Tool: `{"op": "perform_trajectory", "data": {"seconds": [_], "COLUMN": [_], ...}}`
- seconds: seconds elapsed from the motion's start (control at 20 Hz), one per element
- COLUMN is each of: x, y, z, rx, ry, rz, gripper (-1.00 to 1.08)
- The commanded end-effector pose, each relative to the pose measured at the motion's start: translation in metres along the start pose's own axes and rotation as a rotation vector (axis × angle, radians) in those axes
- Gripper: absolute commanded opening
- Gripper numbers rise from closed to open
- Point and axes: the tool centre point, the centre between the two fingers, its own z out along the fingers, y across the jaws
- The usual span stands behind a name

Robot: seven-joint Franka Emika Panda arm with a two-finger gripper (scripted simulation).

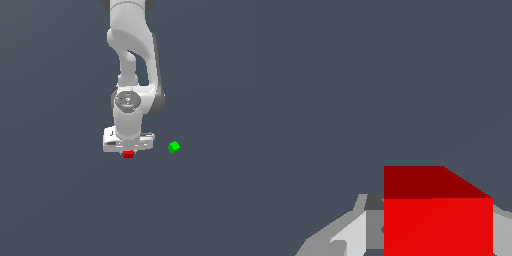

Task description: Stack the red cube on top of the green cube.

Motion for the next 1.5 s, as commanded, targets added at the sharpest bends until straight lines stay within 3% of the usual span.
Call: {"op": "perform_trajectory", "data": {"seconds": [0.0, 0.7, 1.0, 1.3, 1.35, 1.45], "x": [-0.008, -0.041, -0.046, -0.047, -0.047, -0.047], "y": [-0.032, -0.195, -0.231, -0.242, -0.242, -0.242], "z": [0.004, 0.029, 0.035, 0.036, 0.036, 0.036], "rx": [0.0, 0.001, 0.0, 0.0, 0.0, 0.0], "ry": [0.001, 0.0, 0.0, 0.0, 0.0, 0.0], "rz": [0.0, 0.0, 0.0, 0.0, 0.0, 0.0], "gripper": [-1.0, -1.0, -1.0, -1.0, 1.0, 1.0]}}
